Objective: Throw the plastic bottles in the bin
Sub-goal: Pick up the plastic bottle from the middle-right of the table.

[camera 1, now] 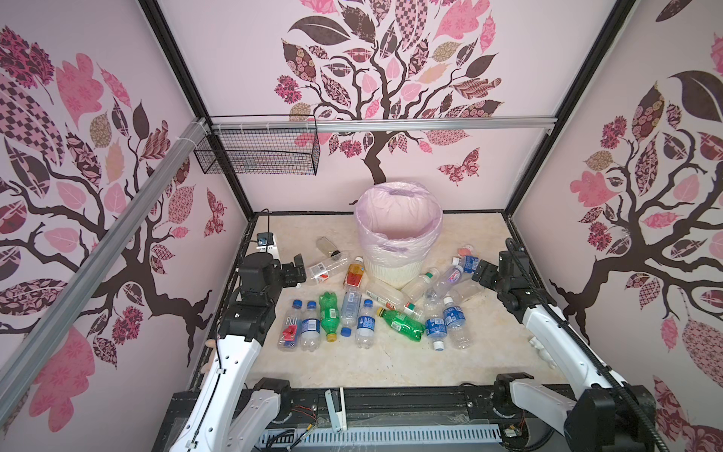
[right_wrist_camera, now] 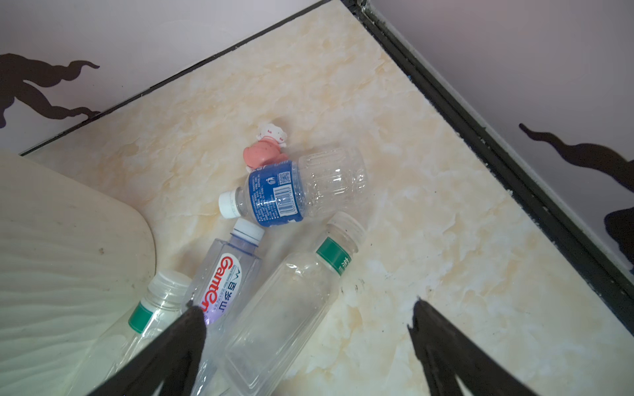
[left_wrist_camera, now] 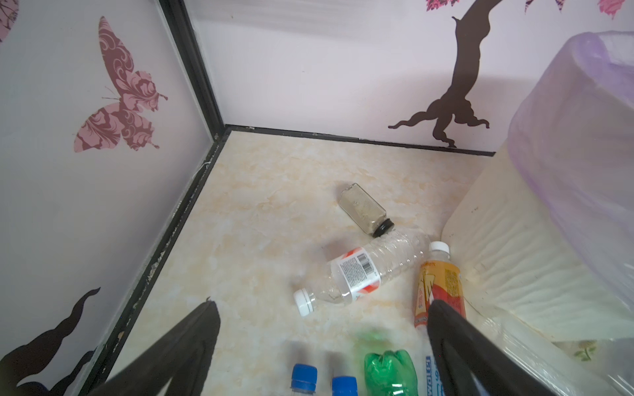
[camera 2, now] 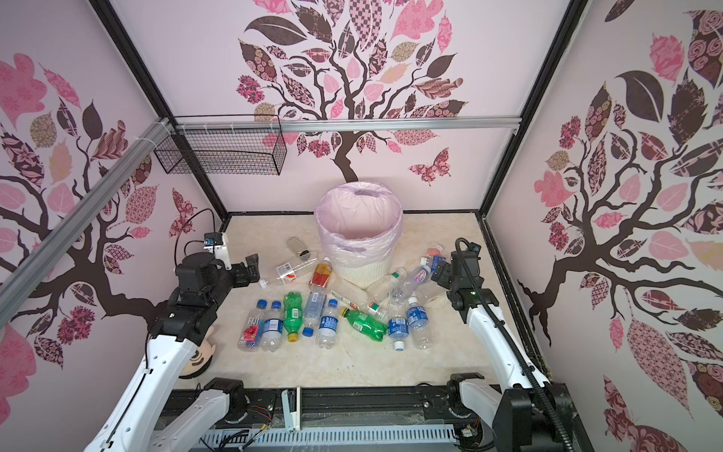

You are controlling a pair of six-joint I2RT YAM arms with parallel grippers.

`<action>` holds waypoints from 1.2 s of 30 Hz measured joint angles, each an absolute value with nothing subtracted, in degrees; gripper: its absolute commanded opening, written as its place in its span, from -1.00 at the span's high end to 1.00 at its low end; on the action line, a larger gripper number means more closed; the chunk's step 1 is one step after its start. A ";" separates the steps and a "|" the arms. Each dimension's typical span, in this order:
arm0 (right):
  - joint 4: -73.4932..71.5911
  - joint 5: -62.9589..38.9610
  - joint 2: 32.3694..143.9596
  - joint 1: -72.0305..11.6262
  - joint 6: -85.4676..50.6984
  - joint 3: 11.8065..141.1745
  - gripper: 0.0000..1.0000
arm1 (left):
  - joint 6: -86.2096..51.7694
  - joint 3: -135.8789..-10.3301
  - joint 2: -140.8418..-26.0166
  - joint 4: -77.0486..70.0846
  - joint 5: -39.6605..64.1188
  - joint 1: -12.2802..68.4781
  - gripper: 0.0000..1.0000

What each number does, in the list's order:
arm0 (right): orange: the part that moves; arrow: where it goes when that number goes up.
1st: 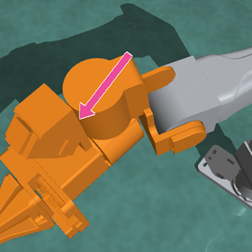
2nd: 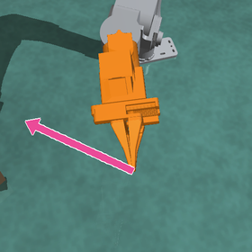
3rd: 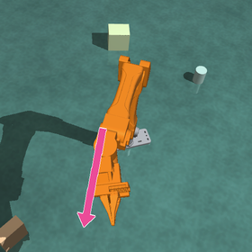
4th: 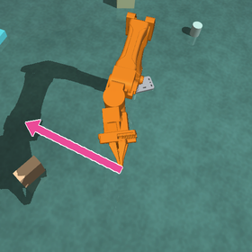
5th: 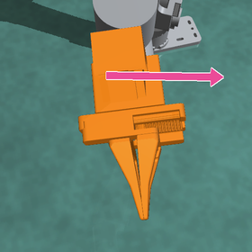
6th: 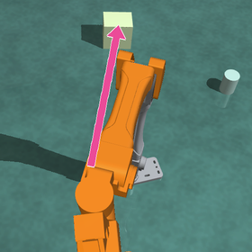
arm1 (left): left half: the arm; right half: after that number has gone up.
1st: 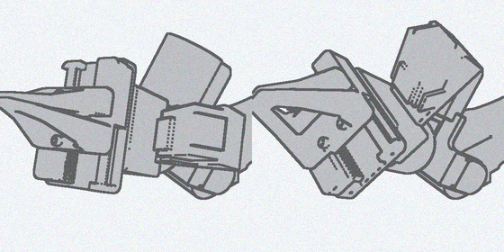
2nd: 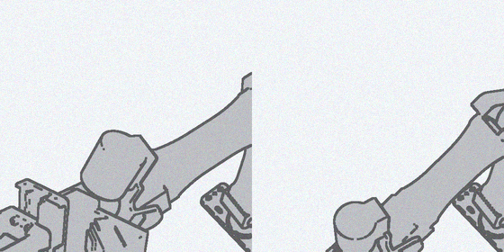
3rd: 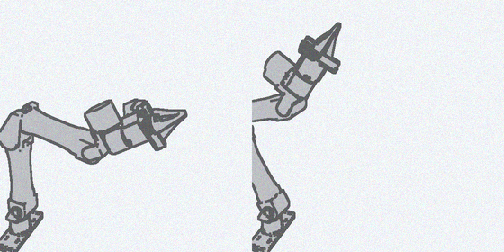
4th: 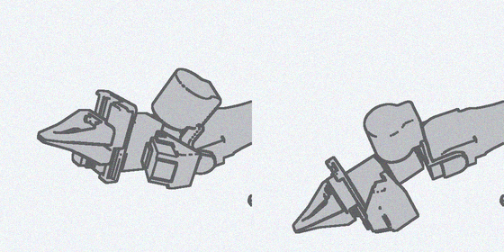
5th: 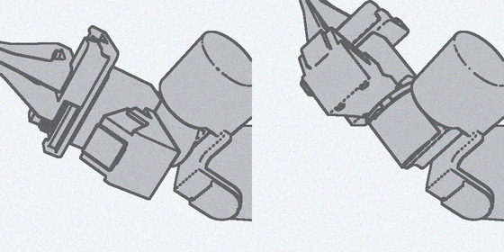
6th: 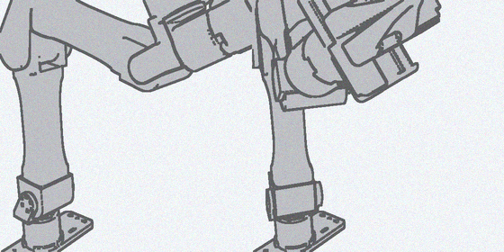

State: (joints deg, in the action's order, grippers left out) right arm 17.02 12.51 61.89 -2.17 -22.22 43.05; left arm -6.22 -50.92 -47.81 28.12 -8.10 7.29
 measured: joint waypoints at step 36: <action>14.63 6.55 74.63 -2.15 -31.22 39.68 -0.91 | -1.61 -51.33 -44.88 39.62 0.49 7.29 -0.95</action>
